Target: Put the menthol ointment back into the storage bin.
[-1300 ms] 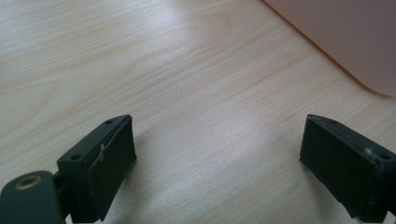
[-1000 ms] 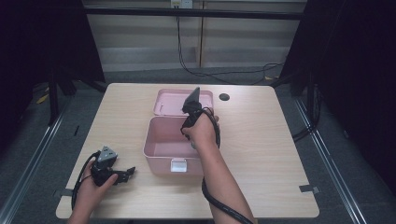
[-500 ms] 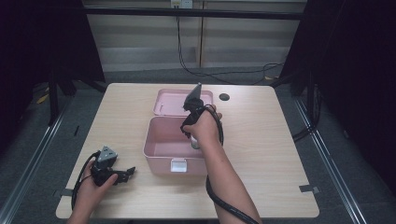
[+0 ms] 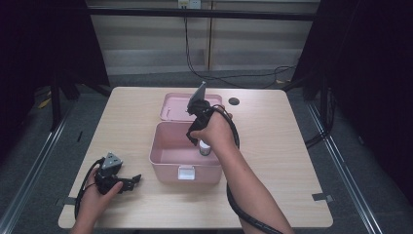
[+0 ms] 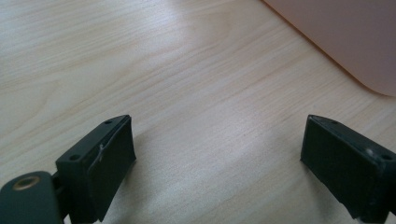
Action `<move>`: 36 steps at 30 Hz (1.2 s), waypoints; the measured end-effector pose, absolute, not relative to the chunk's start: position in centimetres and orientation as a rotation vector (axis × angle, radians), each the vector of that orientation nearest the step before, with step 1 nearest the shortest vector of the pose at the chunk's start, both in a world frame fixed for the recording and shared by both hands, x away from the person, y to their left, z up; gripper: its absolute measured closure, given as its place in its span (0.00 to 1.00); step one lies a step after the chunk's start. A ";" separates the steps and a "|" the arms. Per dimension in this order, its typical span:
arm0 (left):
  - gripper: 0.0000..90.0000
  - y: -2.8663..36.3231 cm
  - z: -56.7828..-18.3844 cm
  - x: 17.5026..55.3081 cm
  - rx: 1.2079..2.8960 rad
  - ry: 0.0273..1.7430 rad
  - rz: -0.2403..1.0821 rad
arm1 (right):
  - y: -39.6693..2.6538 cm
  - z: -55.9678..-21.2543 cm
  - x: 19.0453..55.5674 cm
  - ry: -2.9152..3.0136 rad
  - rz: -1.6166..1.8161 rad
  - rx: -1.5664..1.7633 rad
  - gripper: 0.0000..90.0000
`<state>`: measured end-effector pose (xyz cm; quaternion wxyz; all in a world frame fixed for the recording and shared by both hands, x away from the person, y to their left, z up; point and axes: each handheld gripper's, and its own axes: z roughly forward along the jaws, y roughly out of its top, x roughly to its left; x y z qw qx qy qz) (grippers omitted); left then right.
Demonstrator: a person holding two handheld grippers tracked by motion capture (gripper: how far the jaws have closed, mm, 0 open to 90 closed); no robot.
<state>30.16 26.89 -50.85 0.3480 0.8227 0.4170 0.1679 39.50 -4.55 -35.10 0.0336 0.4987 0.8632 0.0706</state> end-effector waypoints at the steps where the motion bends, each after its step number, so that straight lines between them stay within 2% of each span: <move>1: 0.10 26.9 -50.8 30.2 2.134 1.081 0.435 | -4.6 -34.9 39.3 2.664 0.228 1.521 0.23; 19: 0.10 26.9 -50.9 30.2 2.132 1.079 0.433 | -7.9 -31.5 36.4 2.761 0.357 1.286 0.23; 36: 0.10 26.9 -50.9 30.2 2.130 1.077 0.434 | -13.3 -31.7 33.6 2.749 0.493 1.217 0.23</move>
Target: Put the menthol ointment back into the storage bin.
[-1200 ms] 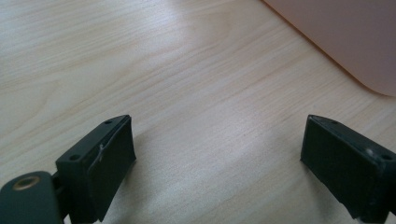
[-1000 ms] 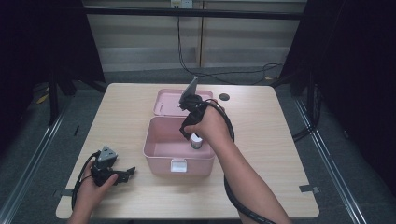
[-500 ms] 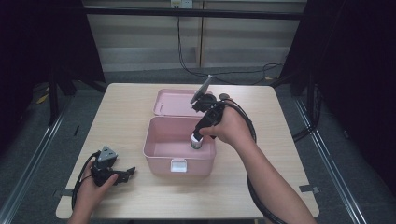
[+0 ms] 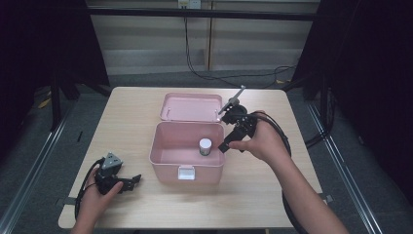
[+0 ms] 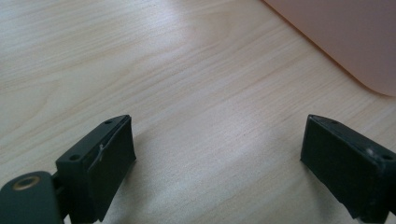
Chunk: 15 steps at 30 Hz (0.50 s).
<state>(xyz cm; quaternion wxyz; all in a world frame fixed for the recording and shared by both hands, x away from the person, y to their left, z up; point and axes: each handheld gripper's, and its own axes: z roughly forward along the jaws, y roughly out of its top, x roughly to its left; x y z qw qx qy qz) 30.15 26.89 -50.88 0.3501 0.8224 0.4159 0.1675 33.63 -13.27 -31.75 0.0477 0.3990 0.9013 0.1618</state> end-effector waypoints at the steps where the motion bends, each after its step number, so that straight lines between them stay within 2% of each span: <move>1: 0.10 26.9 -50.9 30.2 2.130 1.077 0.434 | -13.5 -31.8 33.5 2.746 0.493 1.219 0.23; 15: 0.10 26.9 -50.9 30.1 2.129 1.080 0.435 | -17.3 -33.5 31.4 2.719 0.564 1.219 0.22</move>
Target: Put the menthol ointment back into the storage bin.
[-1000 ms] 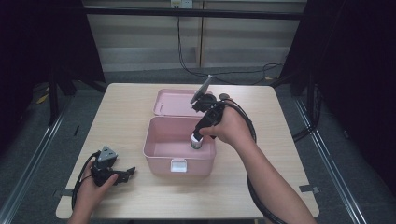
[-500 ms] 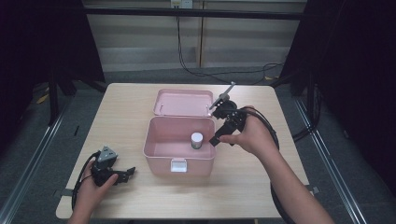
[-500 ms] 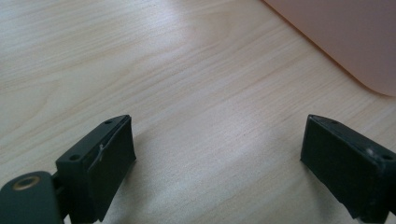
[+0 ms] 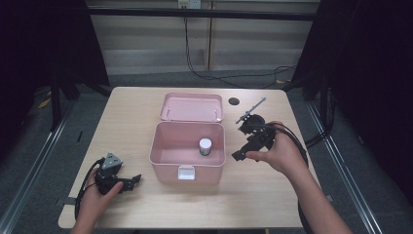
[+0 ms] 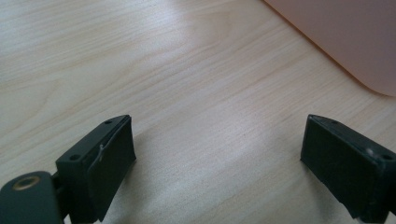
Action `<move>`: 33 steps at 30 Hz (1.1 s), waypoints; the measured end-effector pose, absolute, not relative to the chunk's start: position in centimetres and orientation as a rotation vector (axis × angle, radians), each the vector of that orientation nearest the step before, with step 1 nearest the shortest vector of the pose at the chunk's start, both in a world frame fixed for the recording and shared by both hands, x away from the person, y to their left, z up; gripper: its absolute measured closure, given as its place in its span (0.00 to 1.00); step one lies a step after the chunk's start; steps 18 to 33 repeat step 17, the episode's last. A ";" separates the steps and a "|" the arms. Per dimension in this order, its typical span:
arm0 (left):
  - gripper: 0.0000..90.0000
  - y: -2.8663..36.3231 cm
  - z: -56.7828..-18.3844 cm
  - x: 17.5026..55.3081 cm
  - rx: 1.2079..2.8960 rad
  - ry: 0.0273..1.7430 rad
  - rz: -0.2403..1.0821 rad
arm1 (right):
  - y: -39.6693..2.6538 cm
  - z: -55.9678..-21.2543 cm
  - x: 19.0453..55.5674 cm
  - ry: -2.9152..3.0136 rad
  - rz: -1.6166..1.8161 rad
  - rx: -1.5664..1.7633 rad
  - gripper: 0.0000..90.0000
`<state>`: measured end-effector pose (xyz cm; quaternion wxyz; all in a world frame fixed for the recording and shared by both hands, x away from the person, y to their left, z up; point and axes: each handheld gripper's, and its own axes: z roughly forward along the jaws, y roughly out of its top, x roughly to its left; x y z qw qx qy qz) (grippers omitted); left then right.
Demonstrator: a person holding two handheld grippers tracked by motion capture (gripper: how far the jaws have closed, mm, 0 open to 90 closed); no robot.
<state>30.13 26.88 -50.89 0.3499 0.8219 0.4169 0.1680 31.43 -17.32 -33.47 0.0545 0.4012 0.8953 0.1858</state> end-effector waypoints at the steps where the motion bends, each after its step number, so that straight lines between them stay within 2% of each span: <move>1: 0.10 26.9 -50.9 30.1 2.129 1.080 0.435 | -17.7 -33.7 31.3 2.712 0.565 1.212 0.22; 17: 0.10 26.9 -50.9 30.1 2.129 1.080 0.435 | -20.8 -38.2 30.1 2.684 0.683 1.277 0.22; 33: 0.10 26.9 -50.9 30.1 2.129 1.080 0.435 | -20.8 -38.2 30.1 2.684 0.683 1.277 0.22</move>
